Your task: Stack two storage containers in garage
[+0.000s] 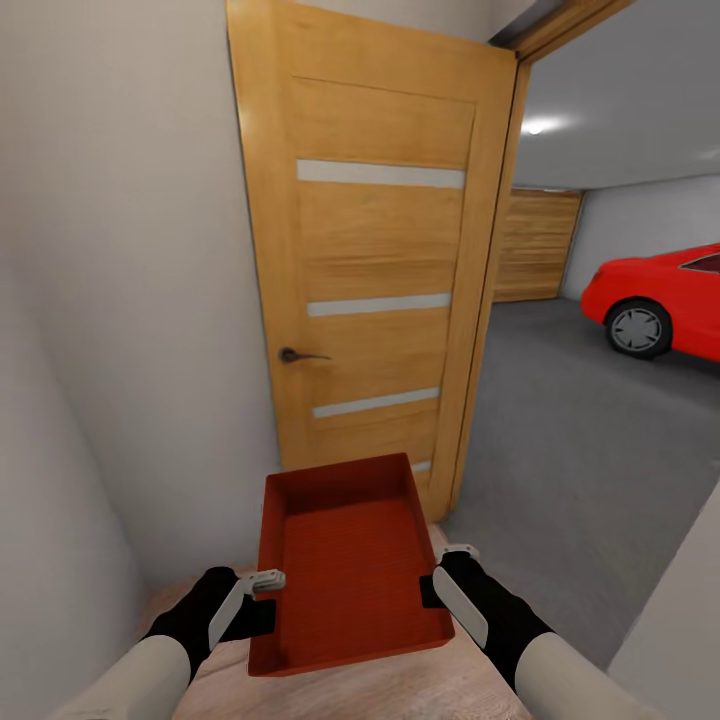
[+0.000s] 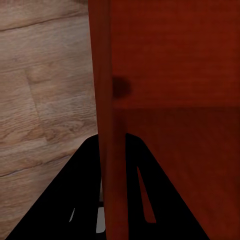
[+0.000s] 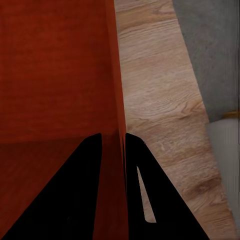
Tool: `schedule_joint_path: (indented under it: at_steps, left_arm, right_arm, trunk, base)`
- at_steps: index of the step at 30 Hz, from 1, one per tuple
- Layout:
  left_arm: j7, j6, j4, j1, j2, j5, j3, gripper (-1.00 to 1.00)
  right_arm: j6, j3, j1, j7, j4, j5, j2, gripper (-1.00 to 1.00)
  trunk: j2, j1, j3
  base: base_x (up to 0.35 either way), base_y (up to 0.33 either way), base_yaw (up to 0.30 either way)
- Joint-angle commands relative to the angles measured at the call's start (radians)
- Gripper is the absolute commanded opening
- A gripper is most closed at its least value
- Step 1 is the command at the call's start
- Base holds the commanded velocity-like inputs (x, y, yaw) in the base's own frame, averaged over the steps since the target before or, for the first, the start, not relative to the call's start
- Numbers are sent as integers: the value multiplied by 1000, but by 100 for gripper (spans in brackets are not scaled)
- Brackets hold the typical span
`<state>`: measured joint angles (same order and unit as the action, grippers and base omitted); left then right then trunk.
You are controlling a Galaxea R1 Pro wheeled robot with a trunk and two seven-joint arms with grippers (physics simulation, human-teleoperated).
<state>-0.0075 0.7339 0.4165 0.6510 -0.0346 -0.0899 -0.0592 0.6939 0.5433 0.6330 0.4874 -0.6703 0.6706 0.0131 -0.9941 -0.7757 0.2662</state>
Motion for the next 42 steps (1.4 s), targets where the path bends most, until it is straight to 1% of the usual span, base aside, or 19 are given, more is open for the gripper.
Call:
schedule_joint_path:
  at_steps: [1, 13, 19, 35, 38, 42]
  left_arm:
    - [3, 5, 2, 1, -4, -10, -10, -100]
    - [4, 5, 2, 1, -4, -10, -10, -100]
    - [4, 5, 2, 1, -4, -10, -10, -100]
    - [3, 5, 2, 1, -4, -10, -10, -100]
    - [3, 5, 2, 1, -4, -10, -10, -100]
    - [3, 5, 2, 1, -4, -10, -10, -100]
  right_arm:
    - [0, 19, 1, 8, 0, 24, 1, -100]
    - [0, 19, 1, 8, 0, 24, 1, -100]
    - [0, 19, 1, 8, 0, 24, 1, -100]
    - [0, 19, 1, 8, 0, 24, 1, -100]
    - [0, 19, 1, 8, 0, 24, 1, -100]
    - [-1, 19, 1, 8, 0, 24, 1, -100]
  trunk:
    - [-1, 0, 1]
    - [-1, 0, -8]
    - [-1, 0, -11]
    - [-1, 0, -12]
    - [-1, 0, -12]
    - [-1, 0, -14]
  base:
    - [0, 0, -256]
    - [2, 0, -256]
    - [163, 73, -216]
    - [261, 228, -17]
    - [105, 95, -36]
    - [23, 21, -196]
